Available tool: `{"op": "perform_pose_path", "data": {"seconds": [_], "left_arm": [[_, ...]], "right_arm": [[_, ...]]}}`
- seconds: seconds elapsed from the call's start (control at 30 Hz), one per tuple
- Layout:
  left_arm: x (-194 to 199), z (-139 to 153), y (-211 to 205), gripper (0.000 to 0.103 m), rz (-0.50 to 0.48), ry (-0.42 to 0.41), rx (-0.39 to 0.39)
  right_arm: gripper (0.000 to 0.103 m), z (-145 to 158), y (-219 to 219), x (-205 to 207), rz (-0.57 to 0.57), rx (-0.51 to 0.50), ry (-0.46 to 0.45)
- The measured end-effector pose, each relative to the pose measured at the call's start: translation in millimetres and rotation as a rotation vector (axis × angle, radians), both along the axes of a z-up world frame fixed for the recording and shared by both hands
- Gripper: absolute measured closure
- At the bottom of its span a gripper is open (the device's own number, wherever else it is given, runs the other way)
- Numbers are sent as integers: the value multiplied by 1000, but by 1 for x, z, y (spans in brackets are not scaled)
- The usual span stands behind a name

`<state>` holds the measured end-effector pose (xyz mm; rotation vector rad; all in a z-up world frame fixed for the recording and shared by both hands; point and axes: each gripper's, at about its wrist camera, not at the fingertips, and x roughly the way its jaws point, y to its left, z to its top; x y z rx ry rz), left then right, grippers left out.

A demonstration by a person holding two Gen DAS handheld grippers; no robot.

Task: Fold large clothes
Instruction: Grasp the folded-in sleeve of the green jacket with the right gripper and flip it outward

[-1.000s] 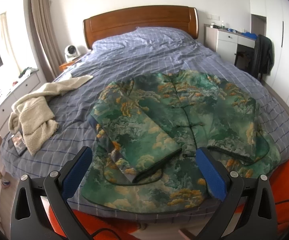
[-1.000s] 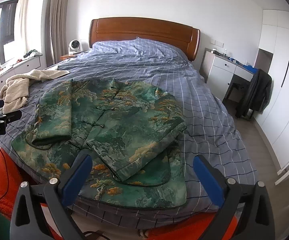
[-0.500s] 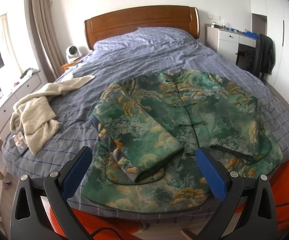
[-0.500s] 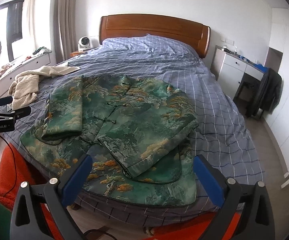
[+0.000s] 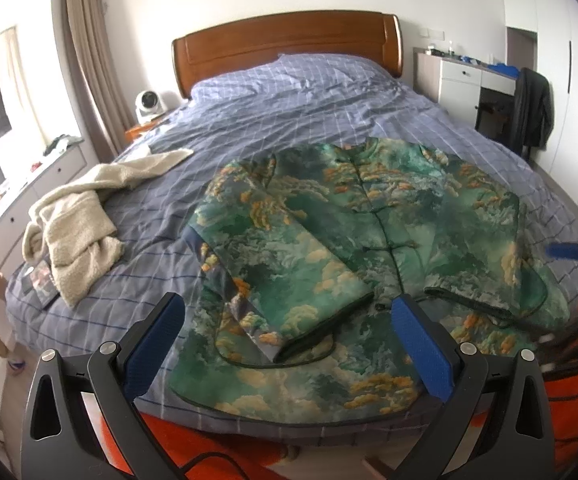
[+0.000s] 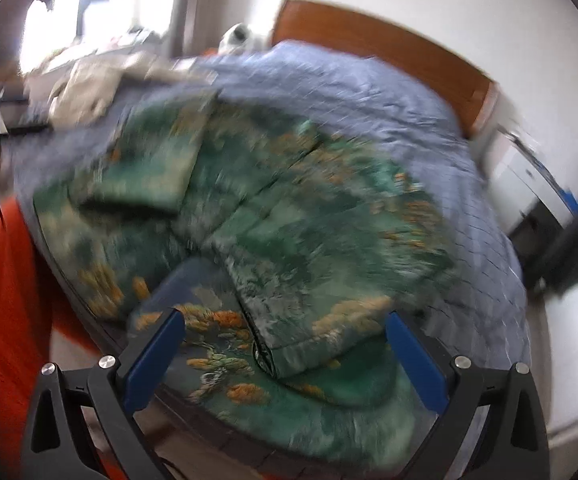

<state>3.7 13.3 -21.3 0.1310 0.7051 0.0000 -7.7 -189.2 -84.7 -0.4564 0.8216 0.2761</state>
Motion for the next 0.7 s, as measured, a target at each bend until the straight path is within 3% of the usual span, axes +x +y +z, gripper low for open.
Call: {"op": "perform_pose_path", "data": {"seconds": [0.13,0.27,0.3,0.4,0.43,0.47,0.57,0.7], "left_arm": [[-3,-2,6,0,29,3,8],[-3,-8,16,0,61,29,4],[-3,-9,17,0,66,35,1],[-2,-10,20,0,74,42,-4],[-1,-11,20,0,75,44,-4],[-1,-11,20,0,74,44,-4],[1,-11,18,0,67,46,-1],[4,-11,11,0,41,47,-2]], "right_arm": [[2,-39,20,30,92,-51,55],[6,-66,26,56,92,-61,90],[10,-74,26,63,76,-77,100],[45,-81,17,75,25,-36,129],[74,-76,11,77,4,5,140],[92,-69,5,77,-9,58,147],[92,-30,-16,67,-63,170,82],[93,49,-74,46,-189,211,-128]]}}
